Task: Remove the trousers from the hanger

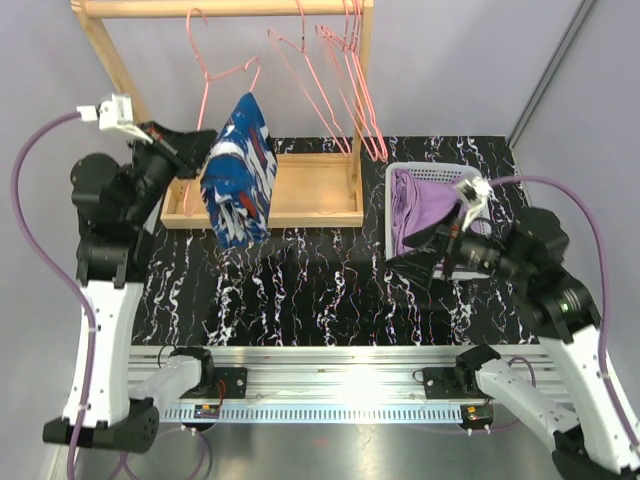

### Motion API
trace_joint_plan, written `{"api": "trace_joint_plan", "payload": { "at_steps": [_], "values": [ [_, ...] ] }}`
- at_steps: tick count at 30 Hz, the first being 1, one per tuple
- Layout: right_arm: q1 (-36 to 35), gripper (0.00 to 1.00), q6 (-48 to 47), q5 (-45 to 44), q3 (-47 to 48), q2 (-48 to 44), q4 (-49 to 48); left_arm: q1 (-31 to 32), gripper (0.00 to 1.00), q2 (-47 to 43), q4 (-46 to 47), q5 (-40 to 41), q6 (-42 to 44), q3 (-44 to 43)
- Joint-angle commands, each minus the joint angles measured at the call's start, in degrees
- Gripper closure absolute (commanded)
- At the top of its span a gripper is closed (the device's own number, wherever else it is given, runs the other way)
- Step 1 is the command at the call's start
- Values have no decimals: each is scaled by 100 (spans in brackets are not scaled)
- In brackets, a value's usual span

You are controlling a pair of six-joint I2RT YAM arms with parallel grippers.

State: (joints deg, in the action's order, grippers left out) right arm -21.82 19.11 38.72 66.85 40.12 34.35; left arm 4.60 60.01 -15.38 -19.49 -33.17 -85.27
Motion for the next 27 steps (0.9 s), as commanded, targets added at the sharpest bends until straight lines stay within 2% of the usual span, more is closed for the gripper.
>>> {"api": "trace_joint_plan", "payload": {
  "at_steps": [1,4,6,7,10,11,13,14,16,17,18,20,24,27],
  "values": [
    [-618,1,-144,-118,556,697,-307,41,100,-1016,1494,146,-303,405],
    [-1198,1,-504,-391,891,1217,-323,67,100,-1631,1704,234,-540,1143],
    [-1595,0,-750,-969,1013,1498,-402,76,100,-1869,1722,270,-629,1504],
    [-2067,1,-830,-1250,1066,1586,-420,85,100,-2018,1679,261,-647,1557],
    [-2947,1,-1085,-2541,1234,1929,-639,85,100,-2273,1555,287,-717,1707],
    [-3603,0,-1251,-3310,1208,2060,-788,85,100,-2318,1416,296,-743,1733],
    [-4344,0,-1506,-4184,1164,2219,-1359,94,100,-2414,1336,296,-831,1725],
    [-5027,1,-1838,-5058,1172,2472,-1552,94,100,-2476,1266,279,-893,1733],
    [-5593,1,-2340,-6003,1216,2807,-2176,94,100,-2520,1169,244,-1007,1681],
    [-5892,1,-2908,-6930,1182,3148,-2517,94,100,-2546,1047,235,-1068,1672],
    [-6217,1,-3174,-7244,1164,3299,-3182,94,100,-2555,967,269,-1104,1655],
    [-6351,1,-3544,-7728,1207,3720,-3800,94,100,-2538,617,392,-1165,1506],
    [-6352,1,-3853,-7993,1409,4363,-4865,102,100,-2293,-306,524,-1174,926],
    [-6352,1,-4064,-8213,1839,4934,-5147,94,100,-2196,-764,569,-1262,644]
  ]
}}
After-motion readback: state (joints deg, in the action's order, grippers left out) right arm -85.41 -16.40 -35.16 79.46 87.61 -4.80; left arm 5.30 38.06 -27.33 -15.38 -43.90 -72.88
